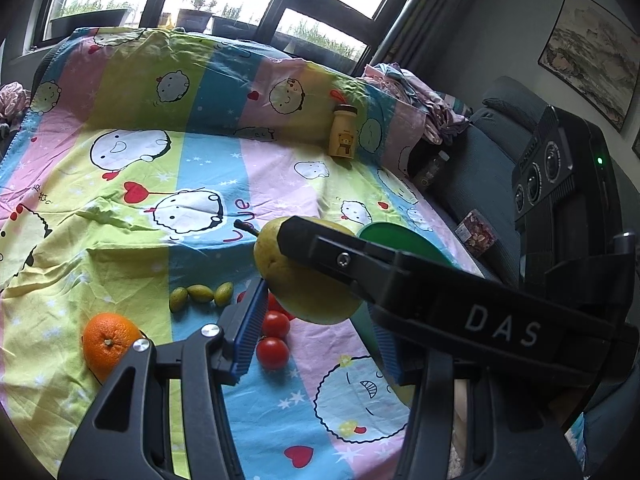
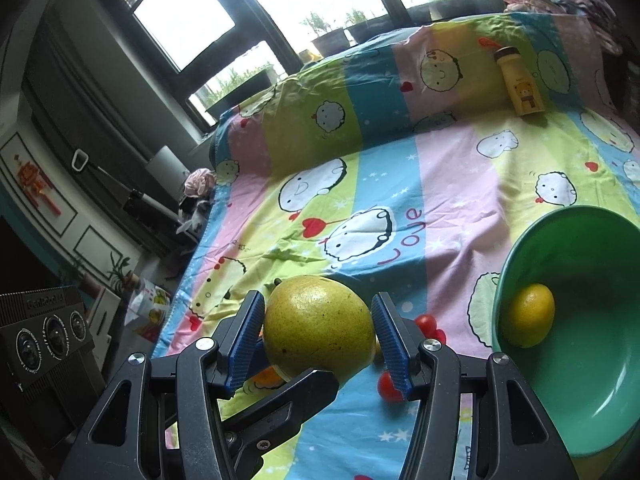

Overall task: Organize fruits
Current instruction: 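Lift the pear with the right gripper and carry it toward the green bowl, then lower the held pear into the green bowl with the right gripper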

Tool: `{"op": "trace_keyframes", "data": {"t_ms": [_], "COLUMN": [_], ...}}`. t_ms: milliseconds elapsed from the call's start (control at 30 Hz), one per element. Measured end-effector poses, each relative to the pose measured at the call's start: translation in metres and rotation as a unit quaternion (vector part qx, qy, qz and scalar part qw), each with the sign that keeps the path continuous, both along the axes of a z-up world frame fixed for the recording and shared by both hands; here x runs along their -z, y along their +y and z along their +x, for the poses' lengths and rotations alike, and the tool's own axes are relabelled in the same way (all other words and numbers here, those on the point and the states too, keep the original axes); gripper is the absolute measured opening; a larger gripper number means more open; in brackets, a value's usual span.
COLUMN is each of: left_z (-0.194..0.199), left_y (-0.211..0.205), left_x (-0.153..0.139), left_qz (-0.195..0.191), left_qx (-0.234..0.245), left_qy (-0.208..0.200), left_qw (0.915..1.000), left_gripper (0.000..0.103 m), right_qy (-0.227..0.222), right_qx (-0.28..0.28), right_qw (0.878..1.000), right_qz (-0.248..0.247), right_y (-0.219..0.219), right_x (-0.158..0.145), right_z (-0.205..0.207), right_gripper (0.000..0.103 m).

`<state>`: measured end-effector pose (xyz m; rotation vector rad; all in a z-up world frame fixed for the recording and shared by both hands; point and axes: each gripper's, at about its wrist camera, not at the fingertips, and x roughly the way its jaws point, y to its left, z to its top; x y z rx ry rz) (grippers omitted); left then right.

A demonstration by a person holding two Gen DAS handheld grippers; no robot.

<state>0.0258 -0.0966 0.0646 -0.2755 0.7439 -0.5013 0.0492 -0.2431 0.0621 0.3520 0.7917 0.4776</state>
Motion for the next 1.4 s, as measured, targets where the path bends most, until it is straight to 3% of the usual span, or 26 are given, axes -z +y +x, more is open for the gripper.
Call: {"op": "trace_keyframes", "data": {"t_ms": [533,1400], "left_z": [0.01,0.024], "left_y": [-0.037,-0.087], "left_x": [-0.007,-0.004], "left_qz": [0.02,0.018], "left_qx": [0.041,0.101], "left_qy": [-0.007,-0.003], "left_qw": [0.9989,0.9947], "left_gripper": [0.051,0.051], "right_qy": [-0.005,0.007], "right_qx": [0.042,0.112], "right_qw": [0.999,0.993], "right_qz": [0.027,0.04], "right_y": [-0.042,-0.095], "right_x": [-0.002,0.003], "right_z": [0.0,-0.002], "right_gripper": [0.058,0.058]}}
